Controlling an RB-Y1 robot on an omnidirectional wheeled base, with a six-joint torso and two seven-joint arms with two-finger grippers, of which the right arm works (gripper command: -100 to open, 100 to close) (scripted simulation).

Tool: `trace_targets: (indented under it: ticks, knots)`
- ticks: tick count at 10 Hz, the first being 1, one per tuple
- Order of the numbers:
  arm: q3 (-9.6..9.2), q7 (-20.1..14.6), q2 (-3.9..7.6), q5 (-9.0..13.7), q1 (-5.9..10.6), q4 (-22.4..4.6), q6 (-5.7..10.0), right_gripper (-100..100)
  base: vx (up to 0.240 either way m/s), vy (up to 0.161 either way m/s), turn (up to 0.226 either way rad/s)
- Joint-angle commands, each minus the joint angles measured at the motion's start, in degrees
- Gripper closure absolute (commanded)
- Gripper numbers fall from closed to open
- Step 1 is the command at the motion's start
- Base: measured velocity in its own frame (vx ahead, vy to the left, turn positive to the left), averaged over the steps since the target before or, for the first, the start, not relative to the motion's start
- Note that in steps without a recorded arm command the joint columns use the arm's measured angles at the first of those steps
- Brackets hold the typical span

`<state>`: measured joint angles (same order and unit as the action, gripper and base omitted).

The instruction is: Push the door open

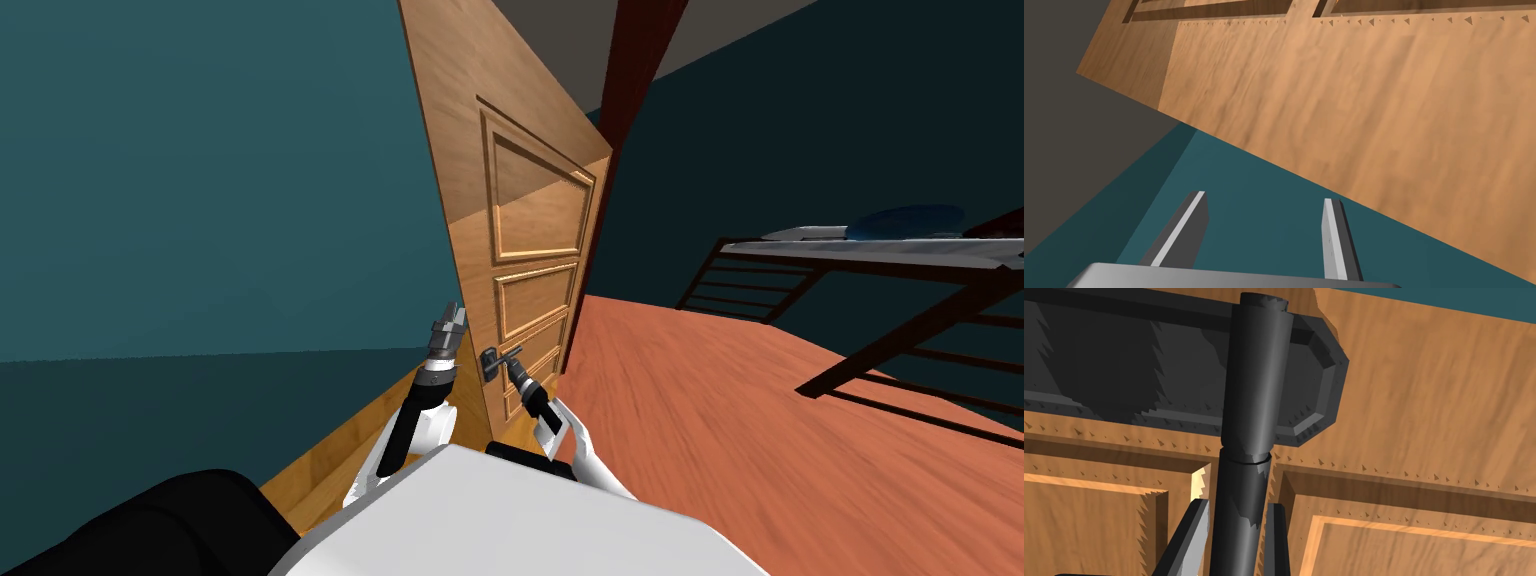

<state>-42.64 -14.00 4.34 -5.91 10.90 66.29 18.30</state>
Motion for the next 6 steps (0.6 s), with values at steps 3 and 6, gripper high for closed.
trace_targets:
  ticks: [3, 6]
  knots:
    - [2.59, -0.50, 0.20, -2.35, -1.90, 0.86, -0.35, 100, 0.101, 0.188, -0.134]
    - [4.14, -1.02, -0.32, -4.74, -4.18, 2.75, -0.91, 100, 0.125, 0.221, -0.158]
